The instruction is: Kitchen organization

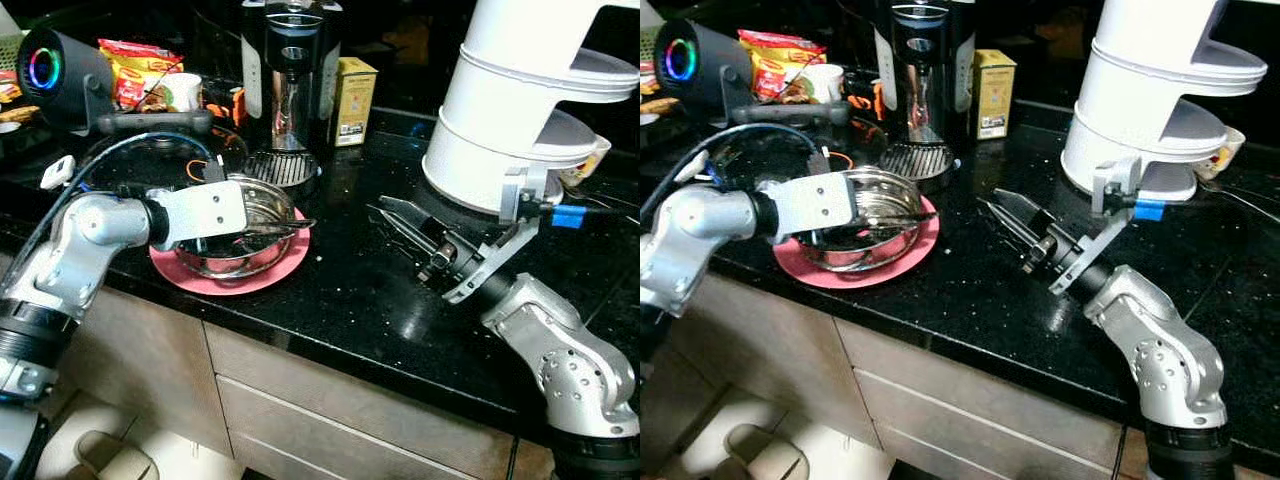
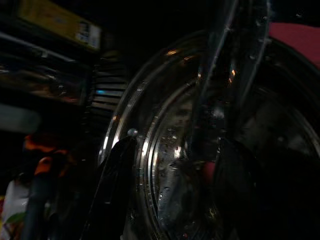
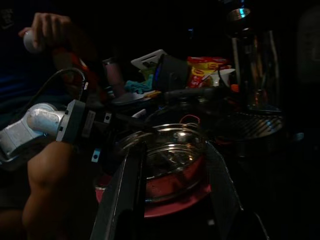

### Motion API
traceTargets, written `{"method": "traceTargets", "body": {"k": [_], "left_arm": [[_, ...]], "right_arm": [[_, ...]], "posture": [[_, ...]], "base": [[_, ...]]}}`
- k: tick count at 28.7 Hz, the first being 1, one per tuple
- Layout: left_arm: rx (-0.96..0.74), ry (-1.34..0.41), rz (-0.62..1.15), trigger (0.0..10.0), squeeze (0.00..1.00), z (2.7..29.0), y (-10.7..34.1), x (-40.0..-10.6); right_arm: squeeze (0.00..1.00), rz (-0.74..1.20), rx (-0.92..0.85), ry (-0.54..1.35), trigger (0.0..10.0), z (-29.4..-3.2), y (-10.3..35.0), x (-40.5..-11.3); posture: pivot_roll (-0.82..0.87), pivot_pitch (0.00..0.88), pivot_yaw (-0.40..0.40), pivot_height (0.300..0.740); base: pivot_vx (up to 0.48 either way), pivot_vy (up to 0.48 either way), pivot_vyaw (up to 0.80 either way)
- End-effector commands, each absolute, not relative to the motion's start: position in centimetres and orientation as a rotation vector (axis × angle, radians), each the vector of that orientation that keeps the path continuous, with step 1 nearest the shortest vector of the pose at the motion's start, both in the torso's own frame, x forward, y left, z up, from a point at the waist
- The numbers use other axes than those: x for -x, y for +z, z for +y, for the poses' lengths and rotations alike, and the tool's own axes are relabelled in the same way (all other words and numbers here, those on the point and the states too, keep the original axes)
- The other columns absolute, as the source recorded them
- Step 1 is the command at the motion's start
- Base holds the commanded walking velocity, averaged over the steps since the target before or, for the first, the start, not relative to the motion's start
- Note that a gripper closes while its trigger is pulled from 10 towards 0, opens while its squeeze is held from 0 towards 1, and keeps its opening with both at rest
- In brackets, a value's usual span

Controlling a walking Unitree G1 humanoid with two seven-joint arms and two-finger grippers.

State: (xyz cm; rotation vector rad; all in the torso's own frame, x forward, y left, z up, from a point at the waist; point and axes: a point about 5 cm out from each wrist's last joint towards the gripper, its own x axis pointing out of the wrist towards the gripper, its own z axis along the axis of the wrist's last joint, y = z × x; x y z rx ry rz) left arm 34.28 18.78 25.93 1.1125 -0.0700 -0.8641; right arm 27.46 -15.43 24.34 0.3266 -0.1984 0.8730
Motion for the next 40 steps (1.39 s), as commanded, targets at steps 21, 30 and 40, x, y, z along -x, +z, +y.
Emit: {"method": "traceTargets", "body": {"k": [21, 30, 40], "left_arm": [[-1.062, -1.035, 0.124, 10.0, 0.0, 20.3, 28.3, -34.1], [-1.02, -1.033, 0.075, 10.0, 0.0, 19.7, 27.9, -35.3], [-0.96, -1.098, 0.049, 10.0, 0.0, 18.5, 27.2, -35.9]], "right_arm": [[0.0, -0.209, -0.295, 0.876, 10.0, -15.1, 25.5, -27.7], [0.0, -0.206, -0.284, 0.864, 10.0, -15.3, 25.8, -27.7], [0.0, -0.187, -0.256, 0.838, 10.0, -16.0, 26.4, -27.3]], "posture": [[-0.05, 0.0, -0.056, 0.74], [-0.07, 0.0, -0.064, 0.74], [-0.12, 0.0, -0.077, 0.74]], "base": [[0.0, 0.0, 0.0], [0.0, 0.0, 0.0], [0.0, 0.0, 0.0]]}}
